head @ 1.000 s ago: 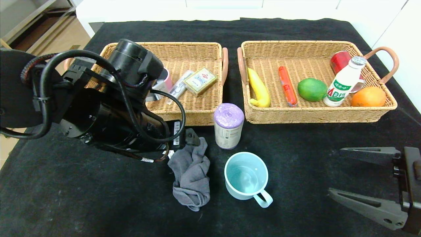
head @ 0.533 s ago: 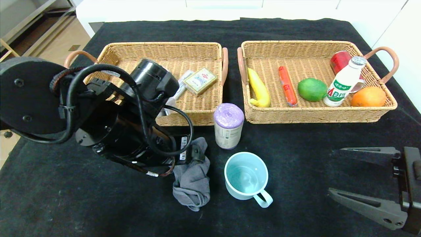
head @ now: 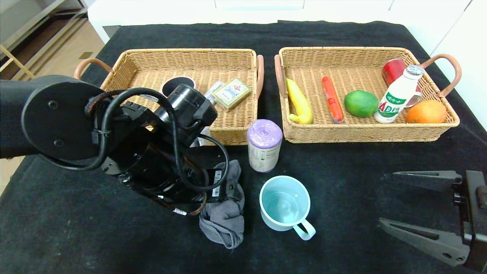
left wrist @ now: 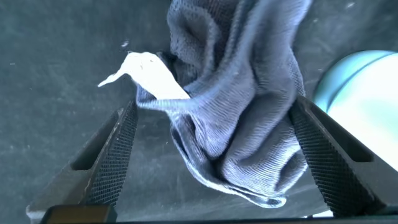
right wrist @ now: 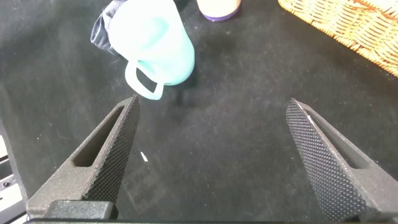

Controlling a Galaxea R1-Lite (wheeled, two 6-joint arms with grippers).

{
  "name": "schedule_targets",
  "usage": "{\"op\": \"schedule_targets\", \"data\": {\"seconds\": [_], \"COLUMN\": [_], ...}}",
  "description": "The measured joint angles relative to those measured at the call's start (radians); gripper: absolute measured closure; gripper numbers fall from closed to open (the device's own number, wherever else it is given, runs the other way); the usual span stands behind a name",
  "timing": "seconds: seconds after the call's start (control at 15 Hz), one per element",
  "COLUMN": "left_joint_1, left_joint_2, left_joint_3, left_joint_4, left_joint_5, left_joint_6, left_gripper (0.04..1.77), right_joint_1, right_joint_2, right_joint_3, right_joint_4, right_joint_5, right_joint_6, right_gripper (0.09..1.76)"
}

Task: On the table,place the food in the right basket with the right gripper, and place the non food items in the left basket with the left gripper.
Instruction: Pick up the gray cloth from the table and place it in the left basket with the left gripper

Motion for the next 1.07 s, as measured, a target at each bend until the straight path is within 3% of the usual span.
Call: {"op": "schedule_targets", "data": {"seconds": [0.6, 0.87, 1.07], "left_joint_1": [0.000, 0.000, -0.001], "left_joint_2": [0.029, 0.033, 0.037], "left_joint_3": [0.001, 0.003, 0.002], "left_joint_4": [-0.004, -0.008, -0.008], "left_joint_5": [0.001, 0.001, 0.001], "left_joint_6": [0.005, 0.004, 0.003], "left_gripper": [0.09, 0.69, 1.01], "right_joint_1": [0.000, 0.000, 0.000], "right_joint_2": [0.001, 0.001, 0.003], "right_joint_3": [0.001, 0.001, 0.001], "right_joint_4": [0.000, 0.000, 0.000], "right_joint_5": [0.000, 0.000, 0.000], "right_joint_6": [-0.005, -0.005, -0.005], "right_gripper": [0.14, 0.14, 0.14]}}
